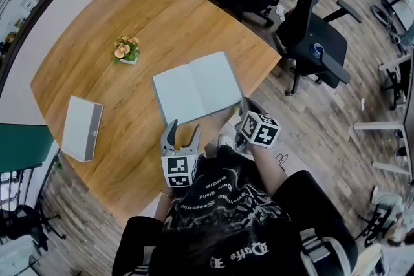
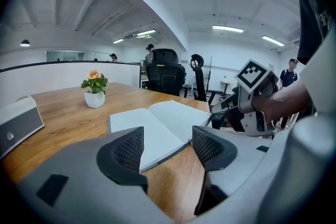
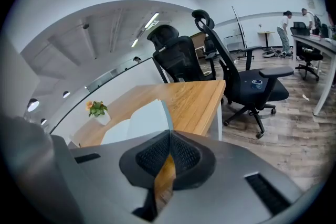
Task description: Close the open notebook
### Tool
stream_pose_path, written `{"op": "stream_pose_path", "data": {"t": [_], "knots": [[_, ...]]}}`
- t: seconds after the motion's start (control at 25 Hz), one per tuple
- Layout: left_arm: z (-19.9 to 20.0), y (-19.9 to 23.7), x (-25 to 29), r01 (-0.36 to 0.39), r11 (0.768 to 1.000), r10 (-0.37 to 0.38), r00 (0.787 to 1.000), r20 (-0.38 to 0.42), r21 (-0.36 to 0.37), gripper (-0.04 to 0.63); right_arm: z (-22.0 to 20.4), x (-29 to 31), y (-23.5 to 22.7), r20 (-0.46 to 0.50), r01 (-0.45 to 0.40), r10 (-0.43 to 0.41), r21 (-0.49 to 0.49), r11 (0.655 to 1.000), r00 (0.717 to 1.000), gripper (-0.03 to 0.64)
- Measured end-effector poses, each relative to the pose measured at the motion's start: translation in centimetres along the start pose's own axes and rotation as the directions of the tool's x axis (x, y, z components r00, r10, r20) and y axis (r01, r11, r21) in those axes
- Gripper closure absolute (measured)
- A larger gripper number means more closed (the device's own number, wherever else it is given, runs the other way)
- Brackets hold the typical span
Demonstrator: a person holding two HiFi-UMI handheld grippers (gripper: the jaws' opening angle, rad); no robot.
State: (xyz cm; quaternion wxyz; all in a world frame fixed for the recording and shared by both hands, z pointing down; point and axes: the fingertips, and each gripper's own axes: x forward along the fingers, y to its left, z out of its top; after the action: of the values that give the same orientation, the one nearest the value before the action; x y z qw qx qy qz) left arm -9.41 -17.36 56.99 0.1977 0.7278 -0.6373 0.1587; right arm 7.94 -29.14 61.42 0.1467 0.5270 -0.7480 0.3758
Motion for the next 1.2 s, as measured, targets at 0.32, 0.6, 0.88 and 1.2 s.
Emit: {"op": "stream_pose_path", "data": {"t": [0.32,0.6,0.88,1.2], "knots": [[-0.5,0.1,-0.5,-0.007,1.0,0.007,1.0,0.003,-0.028,0.282,2.3,-2.3,4.2,0.098,-0.072,0.098,-0.24,0.968,0.99,0.607],[-1.1,1.3,-1.3,-0.055,0.994,0.056,0.998,0.007,-0.094,0.288,3.0,-3.8,6.9,0.124,-0.142,0.194,-0.338,0.93,0.973,0.607],[-1.4,1.7,-2.1,-0.074,0.992,0.075,0.997,0.005,-0.105,0.288,3.2,-5.0,10.2,0.114,-0.21,0.285,-0.432,0.877,0.952,0.607],[-1.8,2.7,-3.2,-0.095,0.988,0.097,0.995,0.011,-0.125,0.295,2.4,-6.0,13.8,0.088,-0.25,0.349,-0.54,0.804,0.933,0.607]]}}
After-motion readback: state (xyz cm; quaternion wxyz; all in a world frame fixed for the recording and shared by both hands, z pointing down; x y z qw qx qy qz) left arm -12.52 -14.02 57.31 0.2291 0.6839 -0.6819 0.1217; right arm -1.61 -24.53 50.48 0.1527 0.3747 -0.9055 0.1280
